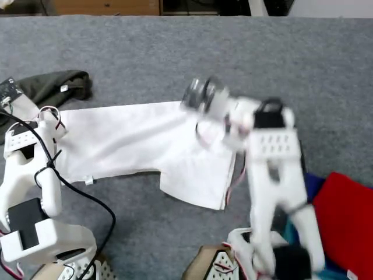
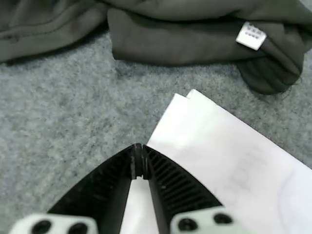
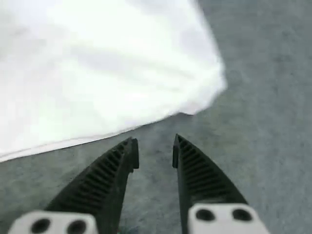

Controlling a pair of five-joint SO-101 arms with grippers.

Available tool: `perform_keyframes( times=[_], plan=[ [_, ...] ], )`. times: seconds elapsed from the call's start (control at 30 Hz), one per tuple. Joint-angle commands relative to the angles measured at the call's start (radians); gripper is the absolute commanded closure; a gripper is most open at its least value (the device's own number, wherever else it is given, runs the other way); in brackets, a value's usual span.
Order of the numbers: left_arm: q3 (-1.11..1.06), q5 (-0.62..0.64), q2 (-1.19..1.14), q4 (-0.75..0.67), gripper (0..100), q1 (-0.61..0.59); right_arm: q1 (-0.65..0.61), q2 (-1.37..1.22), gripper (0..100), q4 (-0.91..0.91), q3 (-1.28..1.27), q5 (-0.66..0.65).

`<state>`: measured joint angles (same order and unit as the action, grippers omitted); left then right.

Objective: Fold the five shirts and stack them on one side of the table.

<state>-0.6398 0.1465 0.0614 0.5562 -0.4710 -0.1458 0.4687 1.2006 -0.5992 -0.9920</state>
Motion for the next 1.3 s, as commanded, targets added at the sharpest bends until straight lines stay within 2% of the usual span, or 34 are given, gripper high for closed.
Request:
perform_keyframes(
  times=[0.0,0.2,0.37,0.53,0.77,1.03,1.17,1.27],
  plan=[
    [0.028,0.021,0.007,-0.012,98,-0.017,-0.110,0.262,85.2,-0.021,-0.266,-0.041],
    [0.028,0.052,0.005,-0.048,98,-0.046,-0.325,0.417,72.9,0.052,-0.475,0.029],
    [0.028,0.052,0.005,-0.048,98,-0.051,-0.400,0.417,72.3,0.058,-0.545,0.094],
    [0.028,0.052,0.005,-0.048,98,-0.051,-0.484,0.418,72.1,0.149,-0.558,0.114],
    [0.023,0.052,0.005,-0.043,98,-0.049,-0.492,0.417,72.1,0.124,-0.579,0.115],
    [0.023,0.052,0.005,-0.043,98,-0.049,-0.484,0.291,72.1,-0.041,-0.657,0.123],
    [0.023,0.051,0.005,-0.044,98,-0.049,-0.412,0.128,72.1,-0.138,-0.611,0.115],
    [0.023,0.051,0.005,-0.046,98,-0.049,-0.358,0.041,72.1,-0.146,-0.550,0.094]
  ],
)
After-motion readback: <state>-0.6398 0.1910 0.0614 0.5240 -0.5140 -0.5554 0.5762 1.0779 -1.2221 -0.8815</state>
